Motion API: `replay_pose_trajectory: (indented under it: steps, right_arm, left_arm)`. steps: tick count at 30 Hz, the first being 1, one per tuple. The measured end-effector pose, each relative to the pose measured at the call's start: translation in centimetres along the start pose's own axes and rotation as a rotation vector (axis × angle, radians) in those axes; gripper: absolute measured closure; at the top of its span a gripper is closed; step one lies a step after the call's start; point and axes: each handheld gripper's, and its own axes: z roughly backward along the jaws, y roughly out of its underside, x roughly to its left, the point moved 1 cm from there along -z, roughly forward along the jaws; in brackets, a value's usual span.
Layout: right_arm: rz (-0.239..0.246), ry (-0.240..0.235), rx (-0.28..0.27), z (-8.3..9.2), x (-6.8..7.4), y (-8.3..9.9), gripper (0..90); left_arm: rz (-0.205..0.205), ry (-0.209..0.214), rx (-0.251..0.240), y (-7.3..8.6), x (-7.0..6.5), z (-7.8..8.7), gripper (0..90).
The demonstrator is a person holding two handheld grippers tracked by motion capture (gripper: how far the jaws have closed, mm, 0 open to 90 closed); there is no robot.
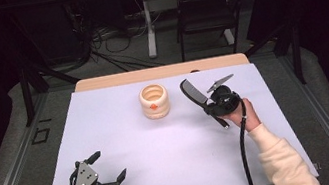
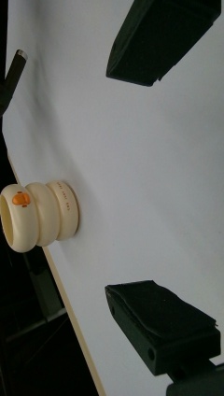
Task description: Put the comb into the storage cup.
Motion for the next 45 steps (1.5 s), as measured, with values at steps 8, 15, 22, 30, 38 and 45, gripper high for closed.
replay_pose_trajectory:
  steps: [8, 15, 22, 30, 38, 45]
  right_arm:
    - [-0.004, 0.0, -0.024, 0.1, 0.2, -0.2, 72.5]
    - [-0.009, 0.003, -0.055, 0.1, 0.3, -0.3, 72.5]
    - [-0.001, 0.002, -0.081, 0.0, 0.5, -0.5, 72.5]
    - [0.01, 0.006, -0.116, 0.0, 0.7, -0.8, 72.5]
    - [0.006, 0.015, -0.137, 0.0, 1.0, -1.0, 72.5]
    - [0.019, 0.018, -0.149, 0.0, 1.4, -1.6, 72.5]
  left_arm:
    - [-0.001, -0.002, 0.001, 0.0, 0.0, 0.0, 0.3]
    - [-0.001, -0.002, 0.001, 0.0, 0.0, 0.0, 0.3]
    - [0.0, -0.008, -0.001, 0.0, 0.0, 0.0, 0.3]
    - [-0.002, -0.01, 0.002, 0.0, 0.0, 0.0, 0.3]
    - [-0.001, -0.013, 0.0, 0.0, 0.0, 0.0, 0.3]
    - [0.001, -0.012, -0.001, 0.0, 0.0, 0.0, 0.3]
